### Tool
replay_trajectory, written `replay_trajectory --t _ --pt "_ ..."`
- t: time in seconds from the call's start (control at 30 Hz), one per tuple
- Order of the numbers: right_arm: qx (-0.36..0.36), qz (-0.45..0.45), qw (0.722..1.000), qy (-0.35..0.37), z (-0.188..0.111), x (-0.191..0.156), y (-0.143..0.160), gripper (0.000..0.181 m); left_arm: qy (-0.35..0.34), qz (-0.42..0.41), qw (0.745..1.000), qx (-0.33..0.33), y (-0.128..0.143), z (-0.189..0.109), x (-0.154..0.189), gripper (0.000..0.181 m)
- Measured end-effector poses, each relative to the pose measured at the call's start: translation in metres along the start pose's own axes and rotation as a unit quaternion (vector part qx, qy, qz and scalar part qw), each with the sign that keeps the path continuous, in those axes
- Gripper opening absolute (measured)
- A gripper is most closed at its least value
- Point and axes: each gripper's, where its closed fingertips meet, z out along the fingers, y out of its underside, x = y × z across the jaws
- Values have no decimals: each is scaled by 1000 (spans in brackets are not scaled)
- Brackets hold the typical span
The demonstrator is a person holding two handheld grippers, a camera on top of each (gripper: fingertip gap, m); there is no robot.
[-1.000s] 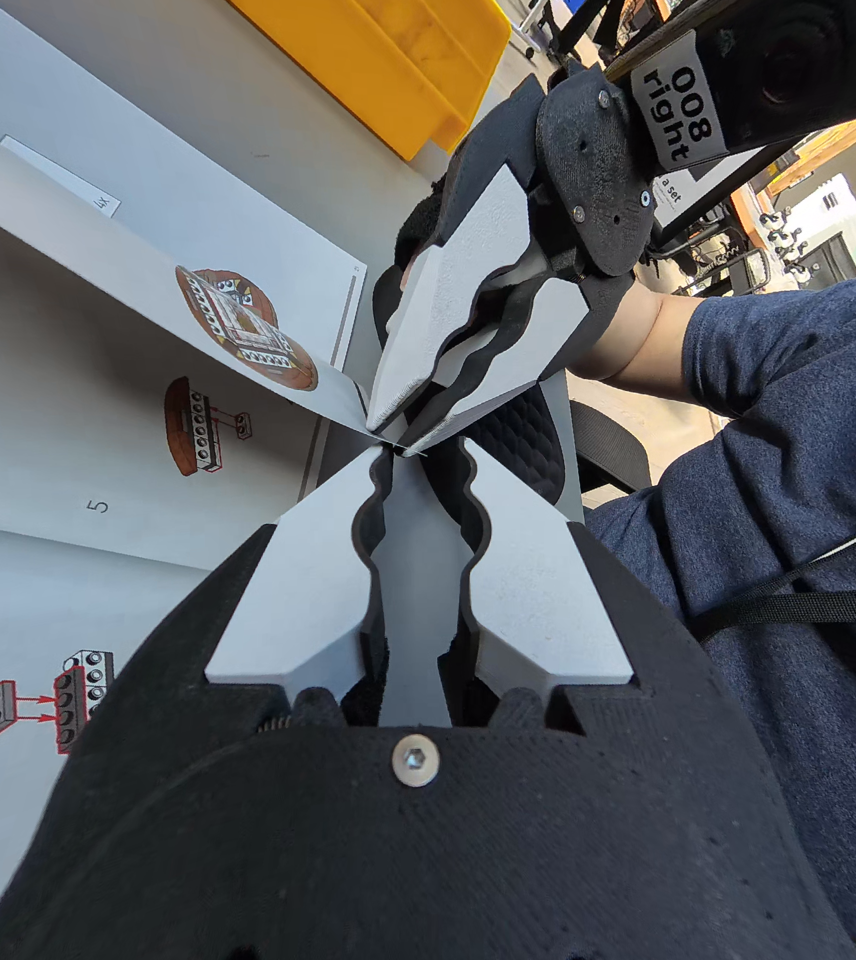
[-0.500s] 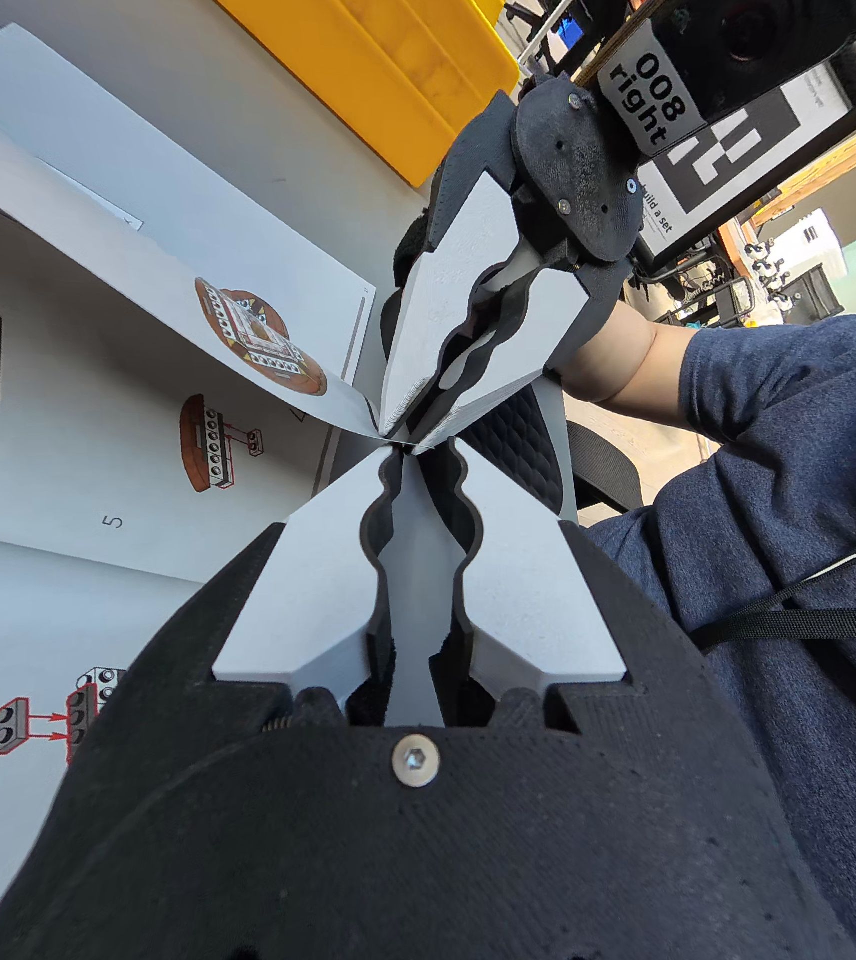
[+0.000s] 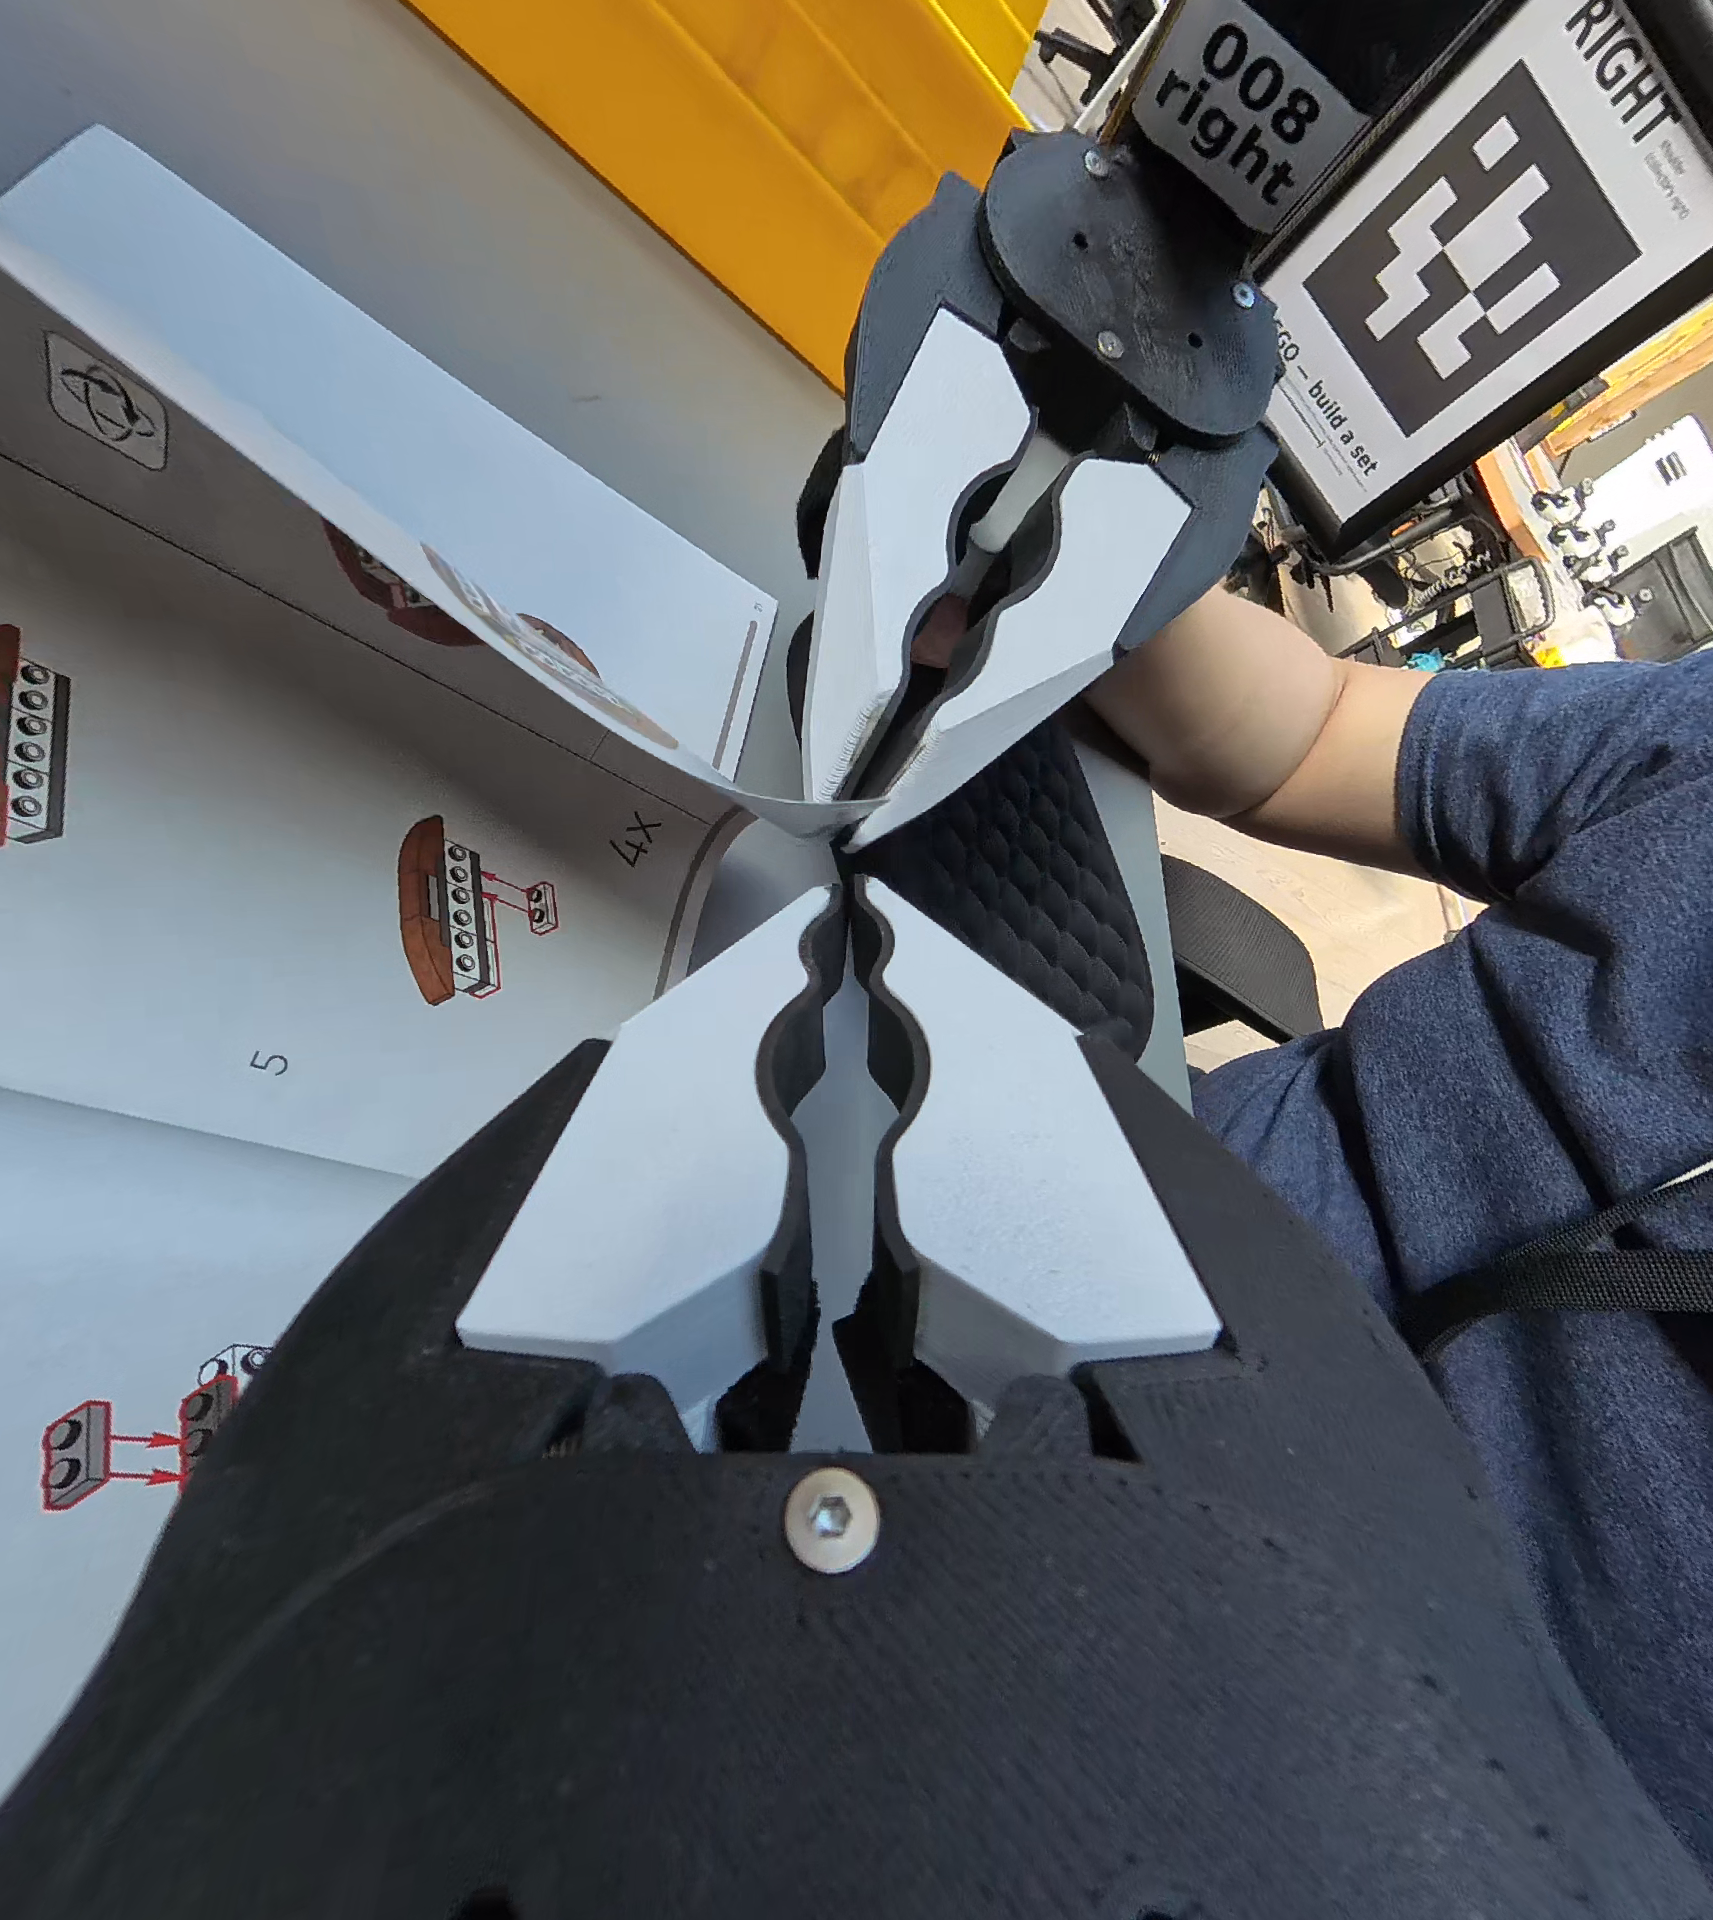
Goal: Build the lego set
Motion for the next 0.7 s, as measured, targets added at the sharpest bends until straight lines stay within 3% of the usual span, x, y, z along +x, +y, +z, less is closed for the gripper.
replay_trajectory --t 0.03,0.27,0.7 --pt "3 4 1000 0 -1 1 -1 1 -3 2 1000 -3 1 0 -1 0" --pt "2 8 1000 7 -3 6 0 0 -2 -6 1000 6 -1 0 -2 0" --pt "-4 -1 1000 7 -2 4 2 0 22 -35 998 52 -14 -6 0 24"
